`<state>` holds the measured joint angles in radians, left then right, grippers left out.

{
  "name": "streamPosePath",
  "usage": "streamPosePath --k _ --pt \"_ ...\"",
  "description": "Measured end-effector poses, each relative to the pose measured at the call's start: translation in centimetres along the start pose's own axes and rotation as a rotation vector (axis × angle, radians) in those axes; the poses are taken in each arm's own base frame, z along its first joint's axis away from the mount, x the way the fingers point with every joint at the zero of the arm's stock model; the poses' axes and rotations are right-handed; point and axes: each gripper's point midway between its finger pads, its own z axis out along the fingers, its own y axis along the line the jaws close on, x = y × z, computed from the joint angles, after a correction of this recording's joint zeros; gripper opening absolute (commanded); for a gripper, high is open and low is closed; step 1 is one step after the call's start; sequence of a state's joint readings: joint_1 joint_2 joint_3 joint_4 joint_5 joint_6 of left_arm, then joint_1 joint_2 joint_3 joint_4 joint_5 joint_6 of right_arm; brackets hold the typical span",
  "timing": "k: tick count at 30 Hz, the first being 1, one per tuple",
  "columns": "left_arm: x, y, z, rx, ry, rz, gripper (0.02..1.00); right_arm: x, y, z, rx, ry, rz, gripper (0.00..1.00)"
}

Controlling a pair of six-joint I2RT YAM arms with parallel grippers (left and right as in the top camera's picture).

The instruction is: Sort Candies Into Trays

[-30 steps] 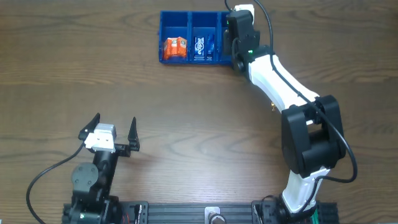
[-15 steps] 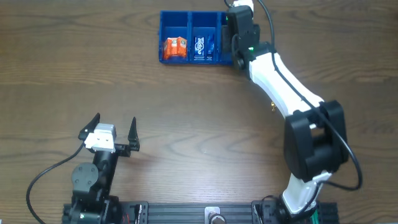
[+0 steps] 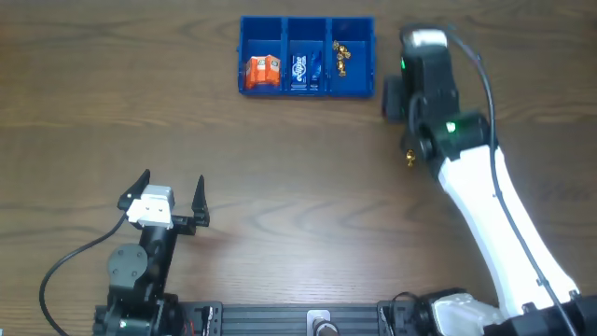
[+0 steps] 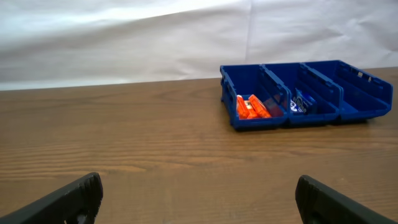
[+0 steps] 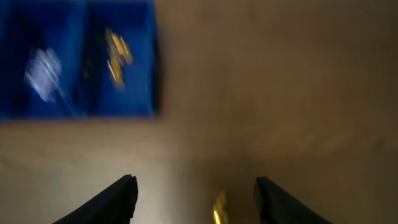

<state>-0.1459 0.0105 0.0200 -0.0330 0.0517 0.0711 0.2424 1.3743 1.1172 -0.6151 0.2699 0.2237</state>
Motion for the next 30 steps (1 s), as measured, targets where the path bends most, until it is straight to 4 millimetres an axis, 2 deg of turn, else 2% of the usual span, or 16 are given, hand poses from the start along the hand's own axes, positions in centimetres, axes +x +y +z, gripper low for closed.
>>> streamPosePath --k 3,7,11,22,30 --pt "0.0 0.0 0.0 0.0 0.0 0.0 0.998 5.8 -1.0 2.5 0.013 0.139 0.001 0.63" --pt "0.0 0.0 0.0 0.0 0.0 0.0 0.998 10.8 -2.3 4.5 0.037 0.251 0.043 0.619" --pt "0.0 0.0 0.0 0.0 0.0 0.0 0.998 12.3 -2.6 5.5 0.028 0.274 0.082 0.603" --pt "0.0 0.0 0.0 0.0 0.0 0.0 0.998 14.6 -2.3 9.2 0.018 0.35 0.112 0.566" --pt "0.0 0.0 0.0 0.0 0.0 0.0 0.996 14.4 -3.2 9.7 0.026 0.341 0.15 0.553"
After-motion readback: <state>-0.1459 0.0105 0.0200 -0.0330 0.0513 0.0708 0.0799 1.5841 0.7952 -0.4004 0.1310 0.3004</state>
